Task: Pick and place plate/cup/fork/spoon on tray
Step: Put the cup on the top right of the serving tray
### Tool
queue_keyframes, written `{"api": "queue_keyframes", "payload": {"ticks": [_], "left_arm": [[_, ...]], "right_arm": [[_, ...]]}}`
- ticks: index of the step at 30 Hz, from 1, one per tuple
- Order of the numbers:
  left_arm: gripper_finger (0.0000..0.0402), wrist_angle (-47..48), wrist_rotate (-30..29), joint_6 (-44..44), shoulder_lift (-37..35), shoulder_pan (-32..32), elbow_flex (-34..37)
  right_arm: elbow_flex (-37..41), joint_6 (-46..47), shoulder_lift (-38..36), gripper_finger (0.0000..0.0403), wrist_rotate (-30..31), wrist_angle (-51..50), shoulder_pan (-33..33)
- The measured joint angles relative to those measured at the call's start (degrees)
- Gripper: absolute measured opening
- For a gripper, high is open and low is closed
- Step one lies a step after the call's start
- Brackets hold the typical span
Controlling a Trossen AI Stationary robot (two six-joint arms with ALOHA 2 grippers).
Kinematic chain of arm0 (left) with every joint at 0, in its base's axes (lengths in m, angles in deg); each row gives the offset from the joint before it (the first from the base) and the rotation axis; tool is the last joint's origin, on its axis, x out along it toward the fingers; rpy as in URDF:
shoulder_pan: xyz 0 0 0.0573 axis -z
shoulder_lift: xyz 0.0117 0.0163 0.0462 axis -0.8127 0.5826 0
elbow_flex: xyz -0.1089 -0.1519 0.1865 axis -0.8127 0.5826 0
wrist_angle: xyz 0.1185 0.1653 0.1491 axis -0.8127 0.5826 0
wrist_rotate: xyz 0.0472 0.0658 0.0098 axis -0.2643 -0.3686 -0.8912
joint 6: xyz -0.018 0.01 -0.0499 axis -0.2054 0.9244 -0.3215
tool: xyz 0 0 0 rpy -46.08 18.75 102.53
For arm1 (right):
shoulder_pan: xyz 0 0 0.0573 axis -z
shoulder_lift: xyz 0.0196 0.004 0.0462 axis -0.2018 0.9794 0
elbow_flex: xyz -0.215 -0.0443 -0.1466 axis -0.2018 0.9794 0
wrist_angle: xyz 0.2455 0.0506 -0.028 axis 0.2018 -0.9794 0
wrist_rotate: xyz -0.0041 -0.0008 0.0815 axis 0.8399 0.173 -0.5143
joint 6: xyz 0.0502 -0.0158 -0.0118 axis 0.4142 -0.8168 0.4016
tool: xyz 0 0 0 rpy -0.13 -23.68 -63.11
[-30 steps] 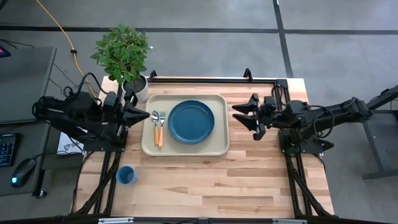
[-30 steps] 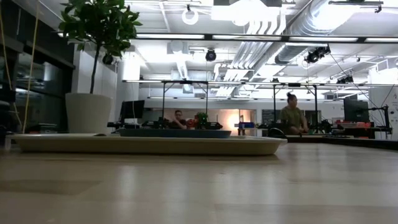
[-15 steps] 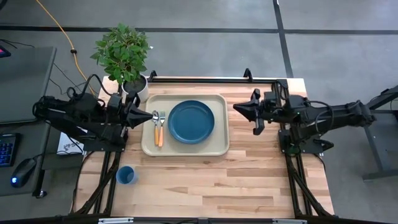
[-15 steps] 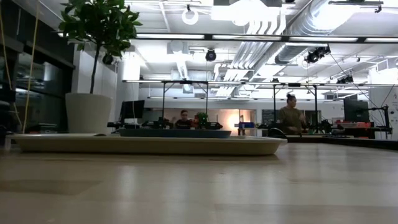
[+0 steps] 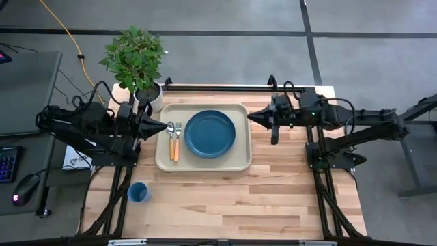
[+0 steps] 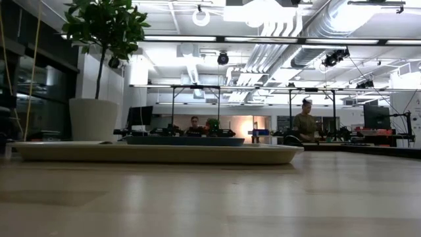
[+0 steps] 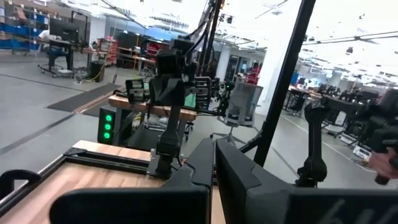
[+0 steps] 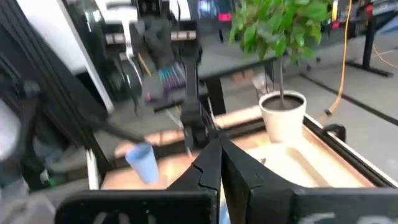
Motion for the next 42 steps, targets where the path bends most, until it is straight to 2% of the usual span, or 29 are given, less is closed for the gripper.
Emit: {"api": "queue_keyframes", "payload": {"ticks": [3,5,12,16,24,29,33,38,42], "left_arm": [[0.0,1.8,0.0,0.0,-0.6,0.0,0.0],[0.0,3.8,0.0,-1.1,-1.3,0.0,0.0],[0.0,5.9,1.1,-2.1,-2.5,0.0,0.1],[0.0,8.1,4.7,-8.1,-2.4,0.1,2.3],[0.0004,28.2,16.1,-19.1,1.7,2.6,-1.0],[0.0047,41.0,21.6,-25.7,6.3,7.1,-4.6],[0.0098,43.6,24.4,-28.7,9.2,12.7,-5.1],[0.0156,44.6,23.8,-30.9,11.9,21.2,-5.0],[0.0185,50.4,18.2,-31.6,14.0,27.7,-5.0]], "right_arm": [[-6.6,-2.9,3.1,0.0,0.0,-8.4,0.0],[-9.4,-3.8,4.6,0.0,0.0,-10.5,0.0],[-10.5,-2.4,6.4,0.0,0.0,-11.6,0.0],[-10.5,-0.8,7.3,0.0,0.0,-12.2,-0.4],[-10.5,1.0,7.6,0.0,0.1,-11.8,-0.7],[-10.5,2.6,7.6,0.0,0.1,-11.8,-0.7],[-10.5,3.2,7.6,0.0,0.1,-11.8,-0.7],[-10.5,3.4,7.6,0.0,0.1,-11.8,-0.7],[-10.5,3.9,7.6,0.0,1.2,-11.8,-0.7]]}}
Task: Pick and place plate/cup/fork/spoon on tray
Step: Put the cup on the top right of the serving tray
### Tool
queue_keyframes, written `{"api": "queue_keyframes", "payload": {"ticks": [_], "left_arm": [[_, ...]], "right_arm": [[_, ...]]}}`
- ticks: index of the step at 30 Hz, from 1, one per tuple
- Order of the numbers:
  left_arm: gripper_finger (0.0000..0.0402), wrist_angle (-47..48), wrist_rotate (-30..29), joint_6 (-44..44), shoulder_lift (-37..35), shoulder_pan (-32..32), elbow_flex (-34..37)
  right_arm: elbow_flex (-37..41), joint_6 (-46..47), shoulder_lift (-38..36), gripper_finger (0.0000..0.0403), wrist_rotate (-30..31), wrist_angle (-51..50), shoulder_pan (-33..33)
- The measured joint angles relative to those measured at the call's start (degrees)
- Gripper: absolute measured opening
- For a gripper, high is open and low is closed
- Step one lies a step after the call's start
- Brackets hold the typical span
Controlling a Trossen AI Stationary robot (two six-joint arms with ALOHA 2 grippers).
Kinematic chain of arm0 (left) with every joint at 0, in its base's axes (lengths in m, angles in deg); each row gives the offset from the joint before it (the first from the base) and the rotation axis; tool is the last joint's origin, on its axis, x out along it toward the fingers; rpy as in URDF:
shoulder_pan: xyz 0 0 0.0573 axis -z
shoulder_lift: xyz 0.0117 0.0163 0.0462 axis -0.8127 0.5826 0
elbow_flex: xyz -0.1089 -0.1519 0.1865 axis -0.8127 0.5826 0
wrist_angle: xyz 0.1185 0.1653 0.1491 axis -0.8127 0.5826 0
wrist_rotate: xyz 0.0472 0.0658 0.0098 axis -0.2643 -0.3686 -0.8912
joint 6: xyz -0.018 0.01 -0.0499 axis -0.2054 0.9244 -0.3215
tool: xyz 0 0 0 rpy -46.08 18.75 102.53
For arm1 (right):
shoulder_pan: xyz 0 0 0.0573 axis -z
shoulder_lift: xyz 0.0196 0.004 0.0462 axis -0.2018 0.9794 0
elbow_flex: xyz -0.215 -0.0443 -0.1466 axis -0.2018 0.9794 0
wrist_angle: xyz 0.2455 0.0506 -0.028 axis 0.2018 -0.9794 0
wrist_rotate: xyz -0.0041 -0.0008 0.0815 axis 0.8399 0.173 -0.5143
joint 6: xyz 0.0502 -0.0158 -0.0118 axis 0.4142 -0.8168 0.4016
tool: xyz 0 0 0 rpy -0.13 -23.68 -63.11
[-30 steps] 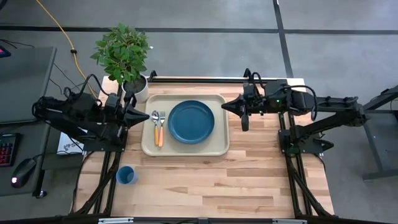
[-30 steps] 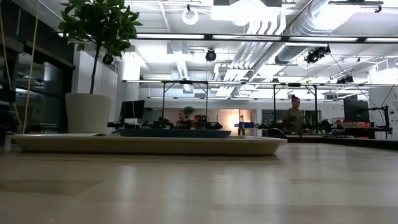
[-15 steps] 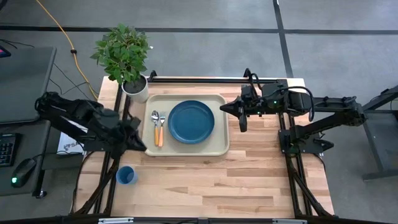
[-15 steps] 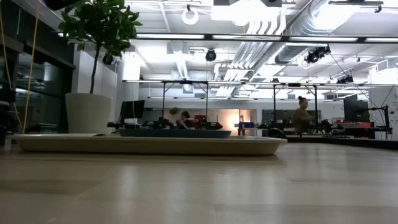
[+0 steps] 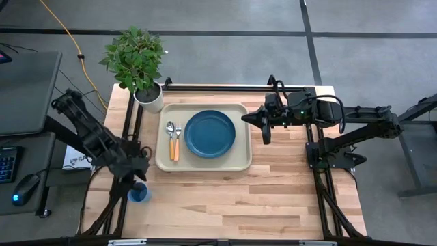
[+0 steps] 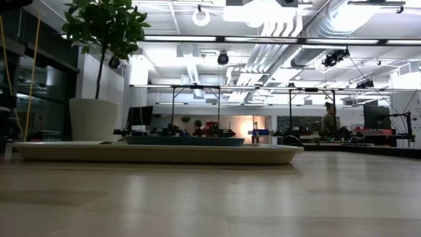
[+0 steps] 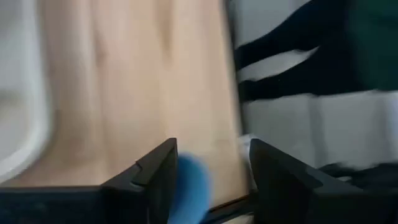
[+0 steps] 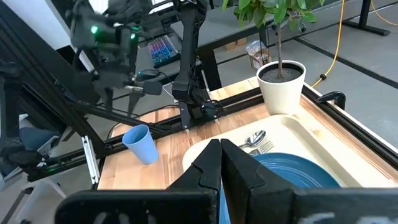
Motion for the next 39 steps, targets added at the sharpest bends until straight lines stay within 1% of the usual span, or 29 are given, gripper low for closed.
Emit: {"api": "queue_keyframes", "payload": {"ticks": [3,9,12,17,20,22,25,29,39], "left_arm": [[0.0193,3.9,-4.5,-0.1,1.7,4.4,0.6],[0.0194,3.6,-4.8,-2.1,4.8,10.2,4.6],[0.0194,3.6,-5.2,-3.2,5.8,11.9,7.3],[0.0194,3.5,-7.0,-3.6,7.0,12.5,10.4],[0.0194,3.7,-9.4,-3.6,7.8,12.5,10.7],[0.0194,3.7,-9.9,-3.6,8.1,12.5,10.8],[0.0194,3.7,-9.5,-4.5,9.1,12.6,10.8],[0.0194,3.5,-7.4,-4.5,11.1,12.6,10.8],[0.0194,2.5,-6.1,-4.6,18.4,12.6,10.8]], "right_arm": [[0.0,0.4,0.0,0.0,0.3,0.0,0.0],[0.0,0.4,0.0,0.0,0.3,-0.3,0.0],[0.0,0.3,0.0,0.0,0.3,-0.6,0.0],[0.0,0.3,0.0,0.0,0.3,-0.9,0.0],[0.0,-0.2,0.0,0.0,0.3,-0.9,0.0],[0.0,-0.3,0.0,0.0,0.3,-0.9,0.0],[0.0,-0.6,0.0,0.0,0.3,-0.9,0.0],[0.1,-0.7,0.0,0.0,0.1,-1.0,0.0],[0.1,-0.7,0.0,0.0,-0.1,-1.3,0.0]]}}
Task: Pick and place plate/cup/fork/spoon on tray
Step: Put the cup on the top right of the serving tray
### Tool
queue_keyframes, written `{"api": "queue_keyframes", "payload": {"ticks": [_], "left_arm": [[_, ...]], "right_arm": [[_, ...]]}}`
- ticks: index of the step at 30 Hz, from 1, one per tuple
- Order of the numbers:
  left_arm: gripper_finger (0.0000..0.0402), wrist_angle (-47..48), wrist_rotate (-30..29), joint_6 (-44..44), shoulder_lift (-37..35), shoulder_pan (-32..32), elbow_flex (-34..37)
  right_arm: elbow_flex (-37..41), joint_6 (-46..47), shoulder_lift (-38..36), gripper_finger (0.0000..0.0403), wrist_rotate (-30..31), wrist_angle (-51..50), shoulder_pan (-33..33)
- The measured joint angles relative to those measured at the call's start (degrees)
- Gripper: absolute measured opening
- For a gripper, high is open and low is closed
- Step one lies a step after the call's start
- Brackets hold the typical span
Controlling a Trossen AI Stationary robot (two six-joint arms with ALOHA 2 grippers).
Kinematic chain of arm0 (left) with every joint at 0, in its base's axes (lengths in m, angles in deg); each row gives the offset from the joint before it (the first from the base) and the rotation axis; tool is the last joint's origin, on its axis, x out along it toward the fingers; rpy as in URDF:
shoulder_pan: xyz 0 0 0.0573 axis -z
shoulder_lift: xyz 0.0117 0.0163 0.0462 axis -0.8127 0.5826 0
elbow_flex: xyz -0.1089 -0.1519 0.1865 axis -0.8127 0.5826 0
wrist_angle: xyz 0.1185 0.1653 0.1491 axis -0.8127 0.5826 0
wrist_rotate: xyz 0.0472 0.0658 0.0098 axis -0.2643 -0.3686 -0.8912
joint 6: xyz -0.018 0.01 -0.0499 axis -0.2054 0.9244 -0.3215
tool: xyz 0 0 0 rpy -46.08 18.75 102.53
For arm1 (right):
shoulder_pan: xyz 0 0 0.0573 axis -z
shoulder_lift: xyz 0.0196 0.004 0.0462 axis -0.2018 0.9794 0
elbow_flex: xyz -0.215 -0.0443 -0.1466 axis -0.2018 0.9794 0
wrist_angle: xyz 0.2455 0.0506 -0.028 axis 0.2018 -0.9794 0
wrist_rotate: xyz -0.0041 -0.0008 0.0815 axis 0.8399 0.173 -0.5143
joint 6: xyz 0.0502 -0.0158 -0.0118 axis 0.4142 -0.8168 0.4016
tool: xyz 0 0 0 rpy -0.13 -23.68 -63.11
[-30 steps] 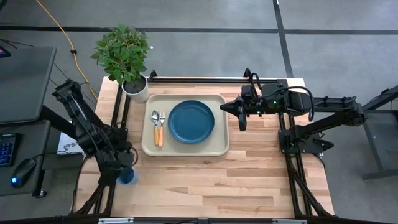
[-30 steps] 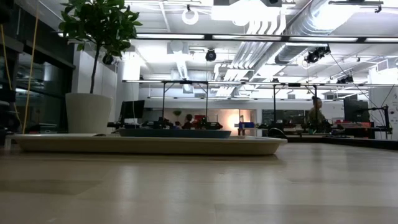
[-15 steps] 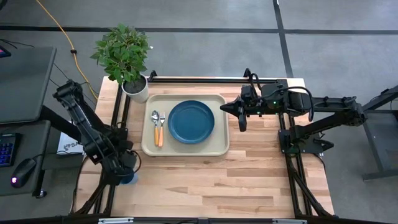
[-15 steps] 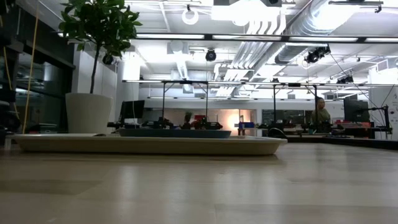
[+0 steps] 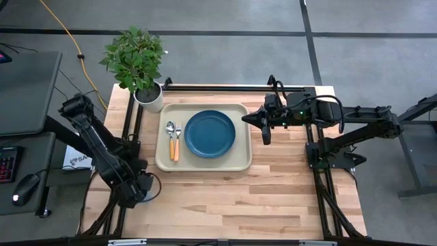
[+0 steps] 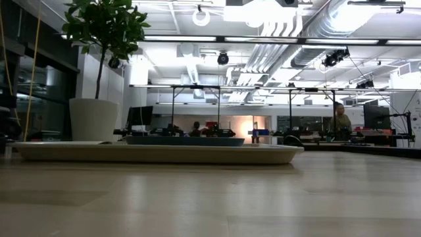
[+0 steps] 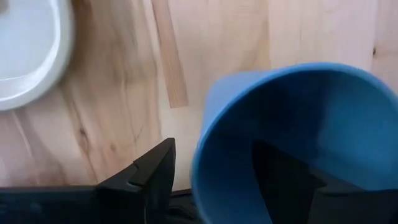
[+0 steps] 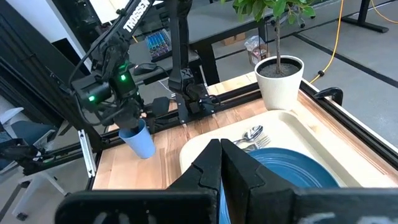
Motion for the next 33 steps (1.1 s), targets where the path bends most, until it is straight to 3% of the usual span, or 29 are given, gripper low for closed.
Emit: {"api": "queue_keyframes", "payload": {"ticks": [13,16,21,27,33], "left_arm": [[0.0135,-5.1,0.8,0.0,4.9,0.0,0.0],[0.0103,-5.3,0.9,-0.4,4.9,-0.1,0.0],[0.0015,-6.4,2.0,-0.7,3.0,-1.8,-0.4],[0.0004,-6.1,1.1,-1.4,-1.8,-8.2,-5.1],[0.0001,-2.8,0.5,2.5,-2.9,-20.5,-16.0]], "right_arm": [[0.0,-1.0,0.0,0.0,0.0,0.0,0.0],[0.0,-1.3,0.0,0.0,0.0,0.0,0.0],[0.0,-1.5,-0.1,0.0,0.0,0.0,0.0],[0.0,-1.4,-1.6,0.0,-0.6,0.0,0.0],[0.0,-1.5,-5.2,0.0,-0.6,0.1,0.0]]}}
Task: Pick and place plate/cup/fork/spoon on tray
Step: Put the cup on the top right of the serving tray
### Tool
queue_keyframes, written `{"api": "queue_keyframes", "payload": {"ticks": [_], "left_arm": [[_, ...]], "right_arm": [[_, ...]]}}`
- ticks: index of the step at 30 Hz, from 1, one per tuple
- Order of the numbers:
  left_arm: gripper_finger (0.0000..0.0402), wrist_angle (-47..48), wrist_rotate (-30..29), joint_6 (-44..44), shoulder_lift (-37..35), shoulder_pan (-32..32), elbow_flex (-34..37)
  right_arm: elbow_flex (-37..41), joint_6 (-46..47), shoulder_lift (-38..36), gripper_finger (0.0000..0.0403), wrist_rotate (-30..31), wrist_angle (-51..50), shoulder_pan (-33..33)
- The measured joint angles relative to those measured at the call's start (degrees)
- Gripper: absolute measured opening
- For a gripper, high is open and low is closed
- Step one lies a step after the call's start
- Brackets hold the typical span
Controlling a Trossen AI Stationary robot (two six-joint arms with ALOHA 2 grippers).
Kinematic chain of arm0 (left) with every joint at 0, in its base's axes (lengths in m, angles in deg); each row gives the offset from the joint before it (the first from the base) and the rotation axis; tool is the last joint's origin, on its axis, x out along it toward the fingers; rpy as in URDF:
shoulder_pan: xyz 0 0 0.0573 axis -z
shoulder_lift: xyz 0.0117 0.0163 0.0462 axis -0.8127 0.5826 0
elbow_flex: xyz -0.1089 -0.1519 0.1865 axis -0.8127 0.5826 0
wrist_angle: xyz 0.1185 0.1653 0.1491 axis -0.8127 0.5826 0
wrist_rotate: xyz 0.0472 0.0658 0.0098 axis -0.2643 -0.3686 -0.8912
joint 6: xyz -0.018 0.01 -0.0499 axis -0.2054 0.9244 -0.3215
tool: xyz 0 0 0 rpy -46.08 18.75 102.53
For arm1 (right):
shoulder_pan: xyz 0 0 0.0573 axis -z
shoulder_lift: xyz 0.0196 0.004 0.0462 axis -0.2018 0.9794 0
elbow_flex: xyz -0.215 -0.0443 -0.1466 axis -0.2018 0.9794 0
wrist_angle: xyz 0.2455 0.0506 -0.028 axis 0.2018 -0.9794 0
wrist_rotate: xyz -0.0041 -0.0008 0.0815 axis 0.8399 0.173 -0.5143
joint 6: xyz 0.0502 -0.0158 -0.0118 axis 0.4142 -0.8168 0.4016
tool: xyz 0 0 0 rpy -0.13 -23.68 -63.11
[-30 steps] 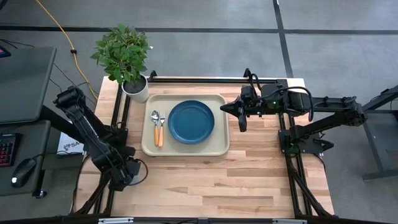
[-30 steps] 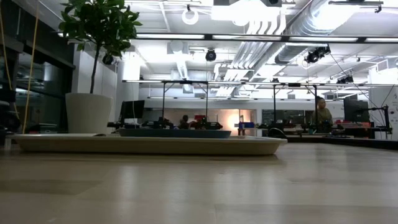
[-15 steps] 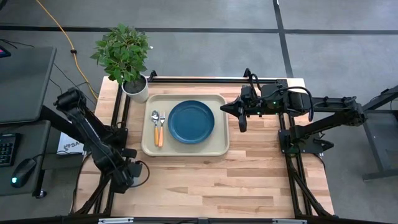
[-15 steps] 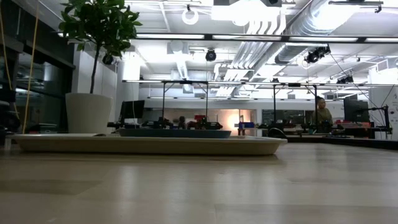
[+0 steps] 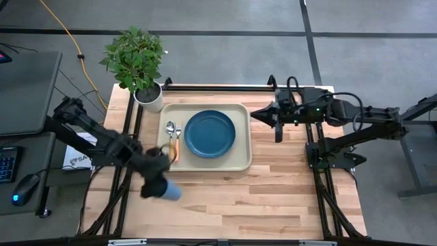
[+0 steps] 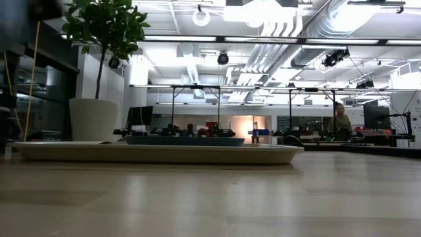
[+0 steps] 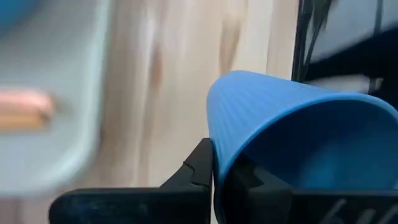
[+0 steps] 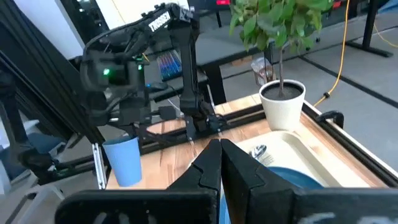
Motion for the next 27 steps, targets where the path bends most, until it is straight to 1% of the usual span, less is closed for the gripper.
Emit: {"api": "queue_keyframes", "payload": {"ticks": [3,7,10,13,16,19,25,27], "left_arm": [[0.0,1.3,-3.1,6.2,1.7,-7.3,-6.7],[0.0,1.2,-7.6,15.4,5.9,-17.6,-14.8],[0.0,0.6,-9.9,21.8,9.8,-24.9,-19.4],[0.0,-2.5,-12.4,26.7,14.0,-31.2,-22.7],[0.0,-6.7,-12.1,30.0,18.2,-36.3,-24.7],[0.0,-9.7,-10.6,31.8,21.4,-39.9,-25.7],[0.0,-15.3,-5.0,35.9,25.1,-45.9,-25.7],[0.0,-18.0,-4.6,37.5,25.8,-47.8,-25.7]], "right_arm": [[0.0,-0.4,-1.1,0.0,0.0,-0.1,0.0],[0.0,-2.4,-1.5,0.0,0.0,-0.4,0.0],[0.0,-3.1,-1.1,0.0,0.0,-0.7,0.0],[0.0,-3.5,-0.4,0.0,0.5,-1.2,0.1],[0.0,-3.5,0.2,0.0,0.9,-2.2,0.2],[0.0,-1.8,1.2,0.0,1.3,-3.6,0.2],[0.0,4.3,4.5,0.0,5.7,-4.8,0.2],[0.0,5.3,5.7,0.0,8.0,-5.5,0.2]]}}
